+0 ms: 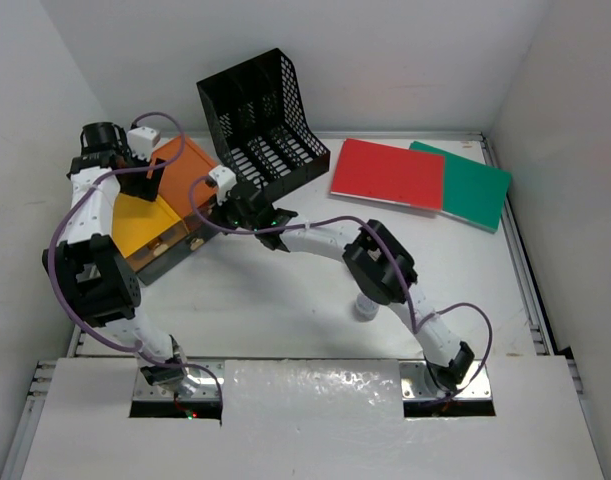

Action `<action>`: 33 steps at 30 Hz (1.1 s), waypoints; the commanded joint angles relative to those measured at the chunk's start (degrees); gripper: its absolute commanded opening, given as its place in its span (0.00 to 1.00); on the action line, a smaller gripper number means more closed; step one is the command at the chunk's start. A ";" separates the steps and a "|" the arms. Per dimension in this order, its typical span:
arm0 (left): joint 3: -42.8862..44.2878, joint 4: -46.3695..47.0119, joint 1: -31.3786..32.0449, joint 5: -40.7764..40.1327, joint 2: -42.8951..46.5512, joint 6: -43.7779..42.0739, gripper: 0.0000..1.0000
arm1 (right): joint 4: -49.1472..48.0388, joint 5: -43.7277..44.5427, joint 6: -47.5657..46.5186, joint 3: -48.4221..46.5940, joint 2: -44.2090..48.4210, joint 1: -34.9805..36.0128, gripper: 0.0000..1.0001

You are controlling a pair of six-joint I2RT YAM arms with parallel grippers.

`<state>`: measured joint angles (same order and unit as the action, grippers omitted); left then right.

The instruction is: Organize the desk

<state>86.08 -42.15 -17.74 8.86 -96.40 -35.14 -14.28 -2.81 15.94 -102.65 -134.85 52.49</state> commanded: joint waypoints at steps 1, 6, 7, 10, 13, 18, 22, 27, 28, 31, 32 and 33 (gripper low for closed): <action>-2.06 -0.12 -0.37 0.54 1.30 -2.57 0.74 | -9.26 1.93 0.75 -5.45 -4.28 -0.11 0.00; -3.38 -0.65 -0.37 1.86 2.18 -4.15 0.74 | -14.19 4.39 1.98 -4.49 -4.46 -0.11 0.00; -3.99 -0.56 -0.37 2.03 2.53 -4.50 0.74 | -14.72 4.30 2.25 -2.75 -3.33 -0.02 0.00; -4.52 -0.83 -0.37 2.82 3.06 -5.12 0.74 | -17.69 5.52 2.08 5.05 0.62 0.68 0.00; -4.43 -1.09 -0.37 3.70 3.59 -5.38 0.74 | -22.70 8.95 -0.91 13.93 6.69 3.58 0.11; -4.61 -1.53 -0.98 4.67 4.64 -5.91 0.74 | -25.09 10.28 -4.77 13.19 6.09 10.78 0.55; -4.26 -2.50 -2.74 5.11 5.34 -6.09 0.74 | -25.01 12.56 -6.28 8.63 2.93 14.48 0.72; -5.31 -2.76 -5.64 5.37 6.14 -7.05 0.74 | -21.40 17.73 -5.32 -0.95 -2.60 16.33 0.77; -5.66 -2.85 -6.08 5.46 6.40 -7.23 0.74 | -21.23 18.45 -4.96 -1.93 -3.31 16.33 0.77; -6.72 -2.50 -6.87 5.81 6.66 -7.84 0.74 | -19.21 21.95 -3.47 -6.05 -5.94 16.59 0.76; -6.89 -2.41 -7.13 5.81 6.66 -8.02 0.74 | -18.94 23.27 -3.38 -6.94 -6.56 16.77 0.76; -7.07 -2.32 -7.22 5.90 6.58 -8.19 0.74 | -18.85 24.42 -3.55 -8.25 -7.09 16.86 0.74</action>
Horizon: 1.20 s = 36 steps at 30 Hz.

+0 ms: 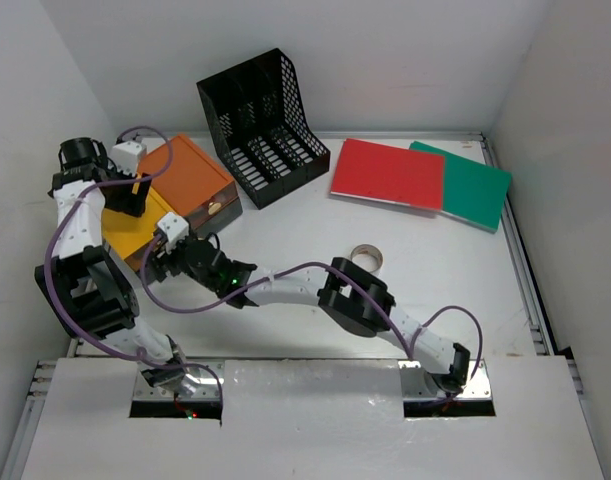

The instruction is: Organize the desk

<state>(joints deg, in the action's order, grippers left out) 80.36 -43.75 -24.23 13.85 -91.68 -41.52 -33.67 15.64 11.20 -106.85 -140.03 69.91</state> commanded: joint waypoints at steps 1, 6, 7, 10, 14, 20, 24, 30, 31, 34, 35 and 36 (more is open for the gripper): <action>-1.34 -0.73 -0.91 1.01 1.77 -1.90 0.74 | 0.54 8.07 1.10 -4.68 -3.05 -0.39 0.72; -1.08 -0.73 -1.26 1.27 1.33 -2.69 0.75 | 2.02 8.70 0.75 -11.17 -7.01 -0.04 0.67; -1.08 -0.81 -1.35 1.36 1.24 -2.78 0.74 | 2.20 8.88 0.75 -12.06 -7.54 0.05 0.66; -1.17 -0.90 -1.44 1.88 1.15 -3.13 0.74 | 1.33 9.67 0.49 -12.95 -8.68 0.23 0.63; -1.87 -0.81 -1.87 2.50 1.15 -3.66 0.74 | 1.06 10.11 0.40 -14.00 -9.74 0.40 0.62; -1.87 -1.16 -2.31 2.94 0.45 -4.45 0.74 | 0.71 10.90 0.49 -14.97 -10.97 0.40 0.50; -1.96 -1.25 -2.75 3.29 0.62 -4.71 0.75 | 0.45 11.26 0.75 -14.62 -10.97 0.40 0.31; -2.13 -1.25 -3.10 3.29 0.19 -4.80 0.75 | -2.09 11.61 0.49 -8.39 -8.07 0.93 0.01; -2.13 -1.25 -3.37 3.29 0.10 -4.80 0.74 | -2.36 11.69 0.40 -7.42 -7.37 1.28 0.00; -2.22 -1.17 -3.81 3.21 -0.25 -4.80 0.75 | -3.68 11.69 -1.26 -3.38 -4.74 2.77 0.00; -2.14 -1.17 -3.90 3.12 -0.25 -4.71 0.75 | -4.03 12.39 -1.79 -0.76 -2.99 3.21 0.00; -2.13 -1.17 -4.16 3.03 -0.43 -4.71 0.74 | -5.25 12.83 -2.32 0.92 -1.84 4.35 0.00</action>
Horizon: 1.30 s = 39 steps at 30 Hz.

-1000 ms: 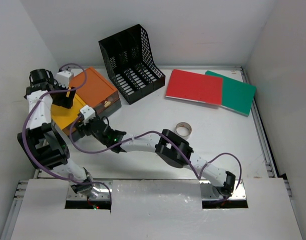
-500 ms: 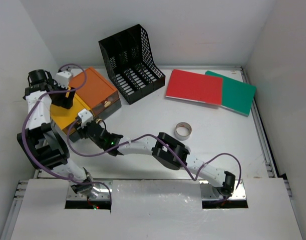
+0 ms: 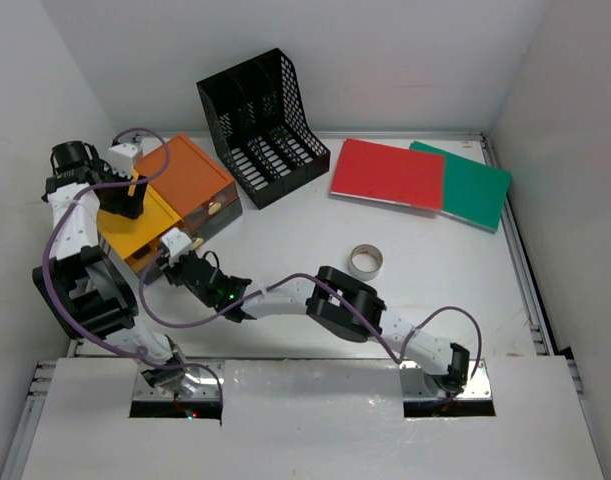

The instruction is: Organize the desk

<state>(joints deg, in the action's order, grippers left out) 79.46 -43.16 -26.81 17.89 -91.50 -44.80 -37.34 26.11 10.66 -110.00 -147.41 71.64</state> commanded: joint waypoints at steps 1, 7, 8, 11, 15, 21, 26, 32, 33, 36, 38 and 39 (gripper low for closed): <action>-1.15 -1.76 -1.58 -1.28 -0.69 -1.35 0.75 | -2.55 2.72 -2.82 5.83 6.69 3.24 0.00; -0.45 -2.02 -2.55 -1.90 -0.61 -1.00 0.74 | -9.85 4.74 -0.30 23.93 18.55 5.62 0.00; -0.45 -2.19 -2.63 -1.81 -0.52 -1.00 0.75 | -10.55 4.83 0.50 28.30 19.87 5.62 0.00; -0.62 -2.20 -2.81 -1.89 0.10 -0.91 0.75 | -11.35 3.87 3.23 34.04 23.83 5.97 0.00; -0.36 -2.37 -2.81 -2.16 0.27 -0.64 0.75 | -10.56 0.27 3.93 36.60 25.16 6.32 0.45; 3.06 -5.35 -2.72 0.47 1.06 -1.17 0.75 | -8.28 -2.64 3.68 43.36 33.67 6.41 0.99; 8.60 -8.08 -1.94 6.53 4.57 -2.05 0.75 | 6.43 -4.57 0.78 49.78 48.76 6.32 0.99; 12.73 -10.18 6.22 6.02 8.71 1.63 0.75 | 36.25 0.50 1.20 55.05 66.24 0.21 0.99; 13.69 -10.28 9.03 3.49 9.32 2.51 0.75 | 38.72 0.26 5.47 59.07 68.99 -2.61 0.99; 15.89 -9.49 24.31 -5.03 10.73 7.25 0.75 | 40.69 -9.73 12.71 71.44 81.81 -20.17 0.98; 18.00 -9.75 36.52 -10.30 9.33 10.86 0.77 | 41.37 -12.30 13.78 75.61 87.97 -31.75 0.96; 20.53 -10.10 43.35 -11.72 6.89 12.61 0.77 | 44.95 -10.83 13.78 77.63 93.22 -34.43 0.96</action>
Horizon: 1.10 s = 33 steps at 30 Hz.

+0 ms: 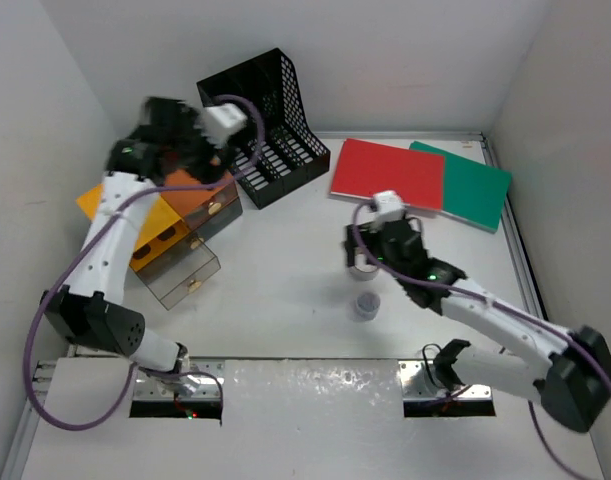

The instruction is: Organize the desk

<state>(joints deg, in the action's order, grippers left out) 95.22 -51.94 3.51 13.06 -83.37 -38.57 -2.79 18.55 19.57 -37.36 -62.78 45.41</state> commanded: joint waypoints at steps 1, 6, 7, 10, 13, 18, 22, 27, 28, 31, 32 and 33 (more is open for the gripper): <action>6.10 -1.93 16.50 -8.21 -3.01 7.18 0.77 | 12.17 -2.38 4.43 5.46 10.91 -10.75 0.96; 13.93 -4.66 31.81 -11.57 -15.04 11.13 0.76 | 17.81 -3.77 2.23 9.23 19.62 -28.86 0.95; 15.07 -4.40 34.87 -10.96 -19.07 11.75 0.76 | 18.16 -7.26 1.96 9.76 19.80 -34.45 0.95; 17.90 -3.00 40.58 -9.11 -24.62 12.29 0.74 | 17.12 -17.97 1.52 11.96 17.10 -41.96 0.94; 15.44 2.18 46.40 -11.12 -27.62 11.15 0.74 | 12.90 -24.67 3.45 15.12 13.84 -50.74 0.93; 24.21 2.54 48.26 -12.79 -40.70 17.11 0.75 | 10.35 -25.31 3.72 17.94 11.98 -51.91 0.91; 25.10 7.64 48.35 -13.33 -44.76 17.91 0.75 | 11.22 -24.61 2.58 19.17 14.09 -51.82 0.91; 27.13 10.44 47.12 -17.80 -51.71 18.70 0.75 | 12.45 -23.12 2.05 19.43 18.13 -51.82 0.91; 27.04 10.98 46.59 -17.72 -52.32 19.05 0.74 | 12.45 -23.12 2.05 19.43 18.57 -51.82 0.91; 26.69 11.34 45.10 -14.40 -53.56 20.20 0.65 | 12.54 -22.85 1.87 19.61 19.98 -51.82 0.91; 25.90 11.34 45.27 -13.33 -53.30 19.94 0.61 | 12.54 -22.68 1.96 19.70 20.07 -51.91 0.91; 23.28 12.12 45.53 -10.97 -52.95 19.93 0.59 | 12.46 -22.50 1.96 19.79 20.33 -51.91 0.91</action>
<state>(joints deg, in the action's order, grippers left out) 119.92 -43.24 49.60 -1.52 -137.78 -20.12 11.62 -4.51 22.15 -17.89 -43.35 -6.28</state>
